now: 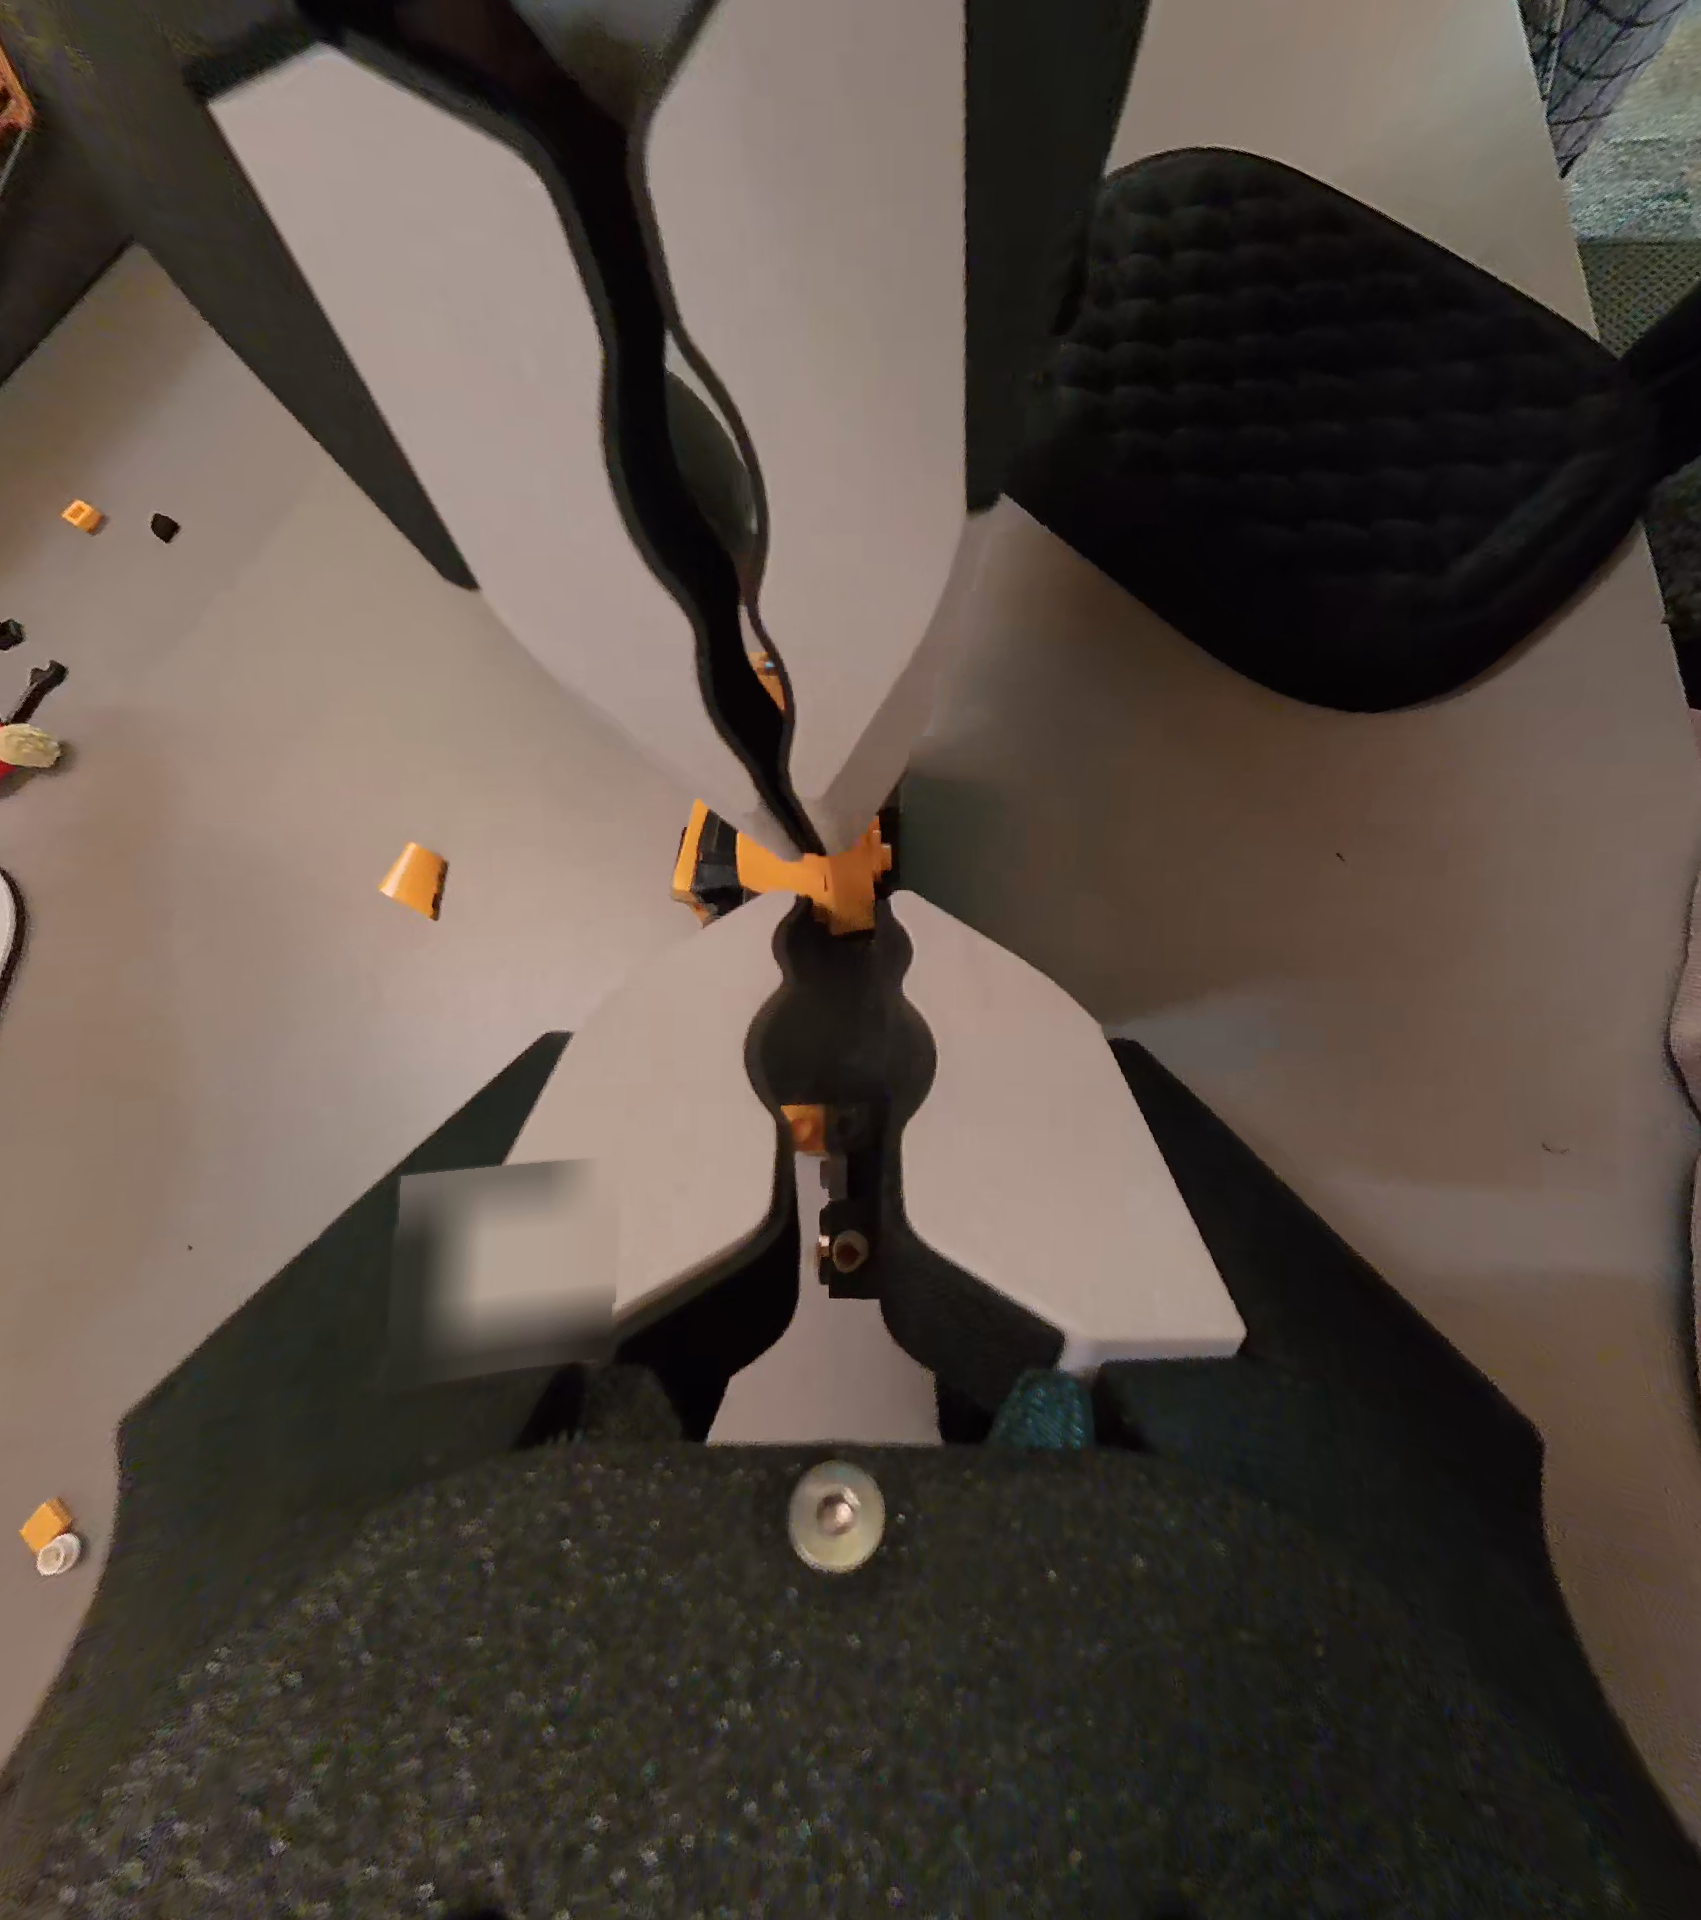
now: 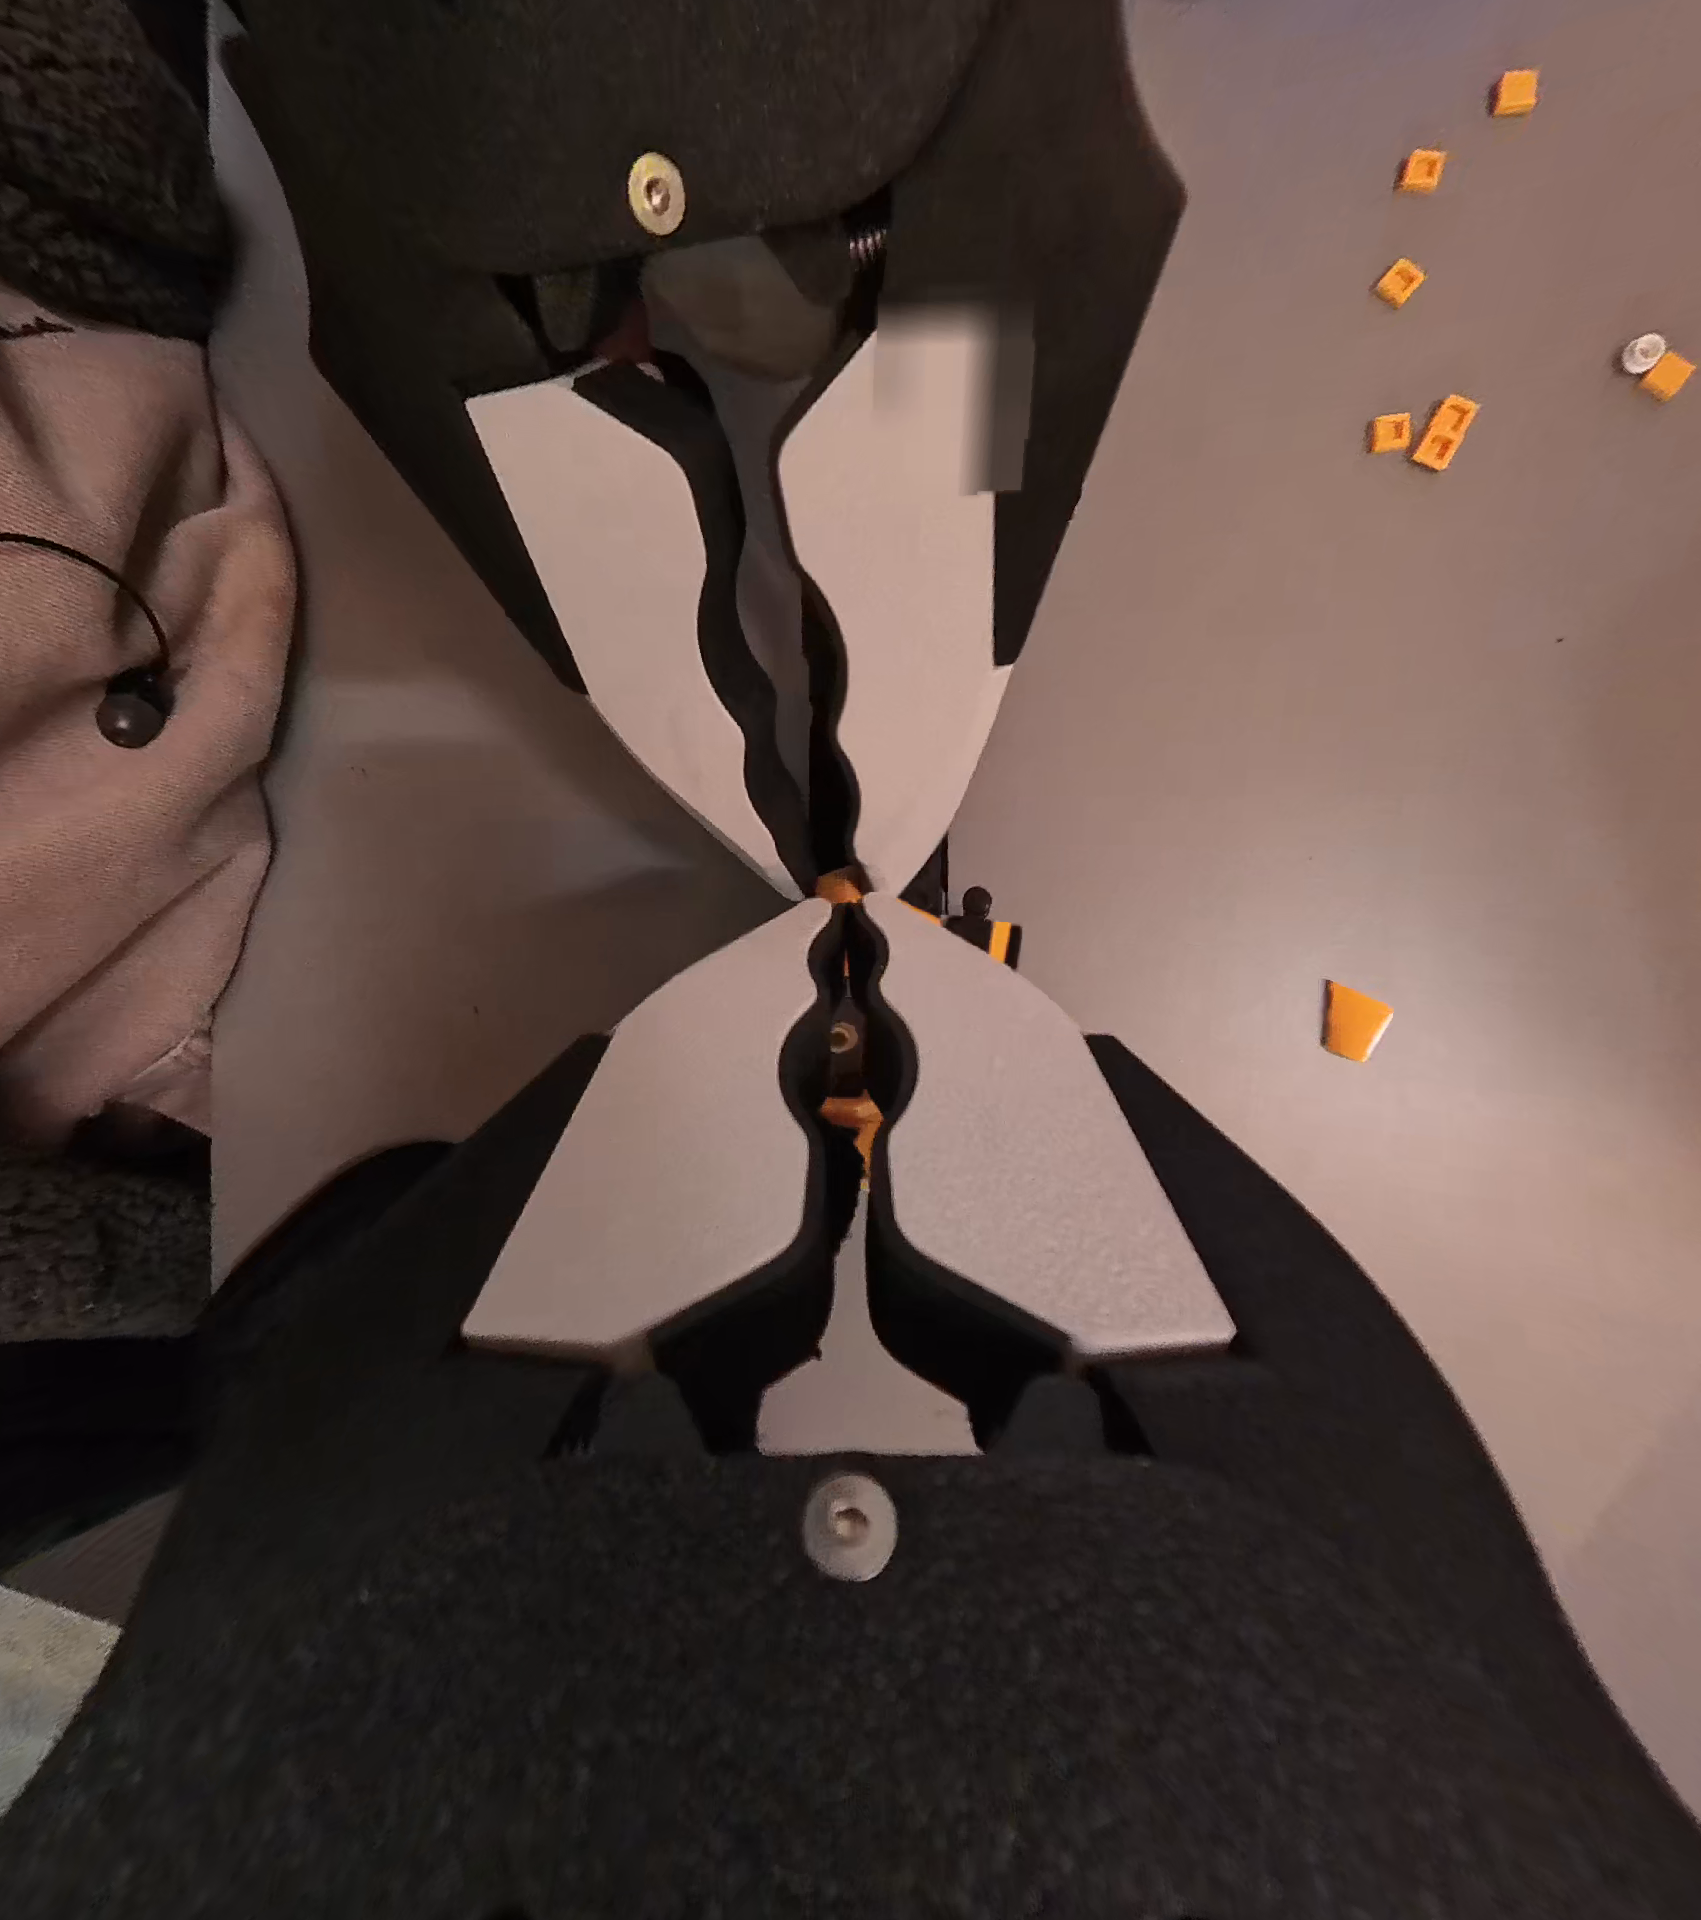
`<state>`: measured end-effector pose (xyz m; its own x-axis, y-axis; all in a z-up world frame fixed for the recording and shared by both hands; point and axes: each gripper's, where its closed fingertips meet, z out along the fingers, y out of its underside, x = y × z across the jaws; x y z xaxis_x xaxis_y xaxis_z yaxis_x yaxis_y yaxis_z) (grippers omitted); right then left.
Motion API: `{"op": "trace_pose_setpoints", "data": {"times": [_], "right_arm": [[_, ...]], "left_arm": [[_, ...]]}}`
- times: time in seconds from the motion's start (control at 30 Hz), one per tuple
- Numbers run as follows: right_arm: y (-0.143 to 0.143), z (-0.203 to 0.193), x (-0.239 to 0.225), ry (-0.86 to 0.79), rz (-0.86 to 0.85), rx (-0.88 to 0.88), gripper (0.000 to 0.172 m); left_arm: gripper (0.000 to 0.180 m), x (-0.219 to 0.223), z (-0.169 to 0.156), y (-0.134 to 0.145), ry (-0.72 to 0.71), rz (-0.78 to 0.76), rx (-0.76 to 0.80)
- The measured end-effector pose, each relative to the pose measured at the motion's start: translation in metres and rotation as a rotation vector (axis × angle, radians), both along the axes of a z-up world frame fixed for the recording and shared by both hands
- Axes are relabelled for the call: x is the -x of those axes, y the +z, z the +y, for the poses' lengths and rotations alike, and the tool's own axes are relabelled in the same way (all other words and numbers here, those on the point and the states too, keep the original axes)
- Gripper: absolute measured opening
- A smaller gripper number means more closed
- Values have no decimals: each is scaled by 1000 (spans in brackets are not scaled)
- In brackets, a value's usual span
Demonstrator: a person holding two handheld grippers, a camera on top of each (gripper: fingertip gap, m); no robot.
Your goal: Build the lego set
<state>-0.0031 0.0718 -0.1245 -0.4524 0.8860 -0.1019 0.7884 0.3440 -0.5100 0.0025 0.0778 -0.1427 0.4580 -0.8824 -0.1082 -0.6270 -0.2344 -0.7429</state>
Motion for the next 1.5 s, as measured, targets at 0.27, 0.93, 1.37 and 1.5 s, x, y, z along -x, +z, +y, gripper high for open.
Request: {"op": "trace_pose_setpoints", "data": {"times": [0.27, 0.93, 1.37, 1.5], "right_arm": [[-9, -1, -3, 13, -36, -31, 0], [-4, 7, -3, -26, -17, -16, 0], [-12, 2, -6, -21, -73, -71, 0], [-13, 3, -7, -42, -114, -71, 0]], "left_arm": [[11, 2, 2, 3, 9, -14, -11], [0, -1, 3, 1, -8, 5, -27], [0, -4, 5, 1, 2, 9, -50], [0, -3, 5, 1, 6, 2, -51]]}}
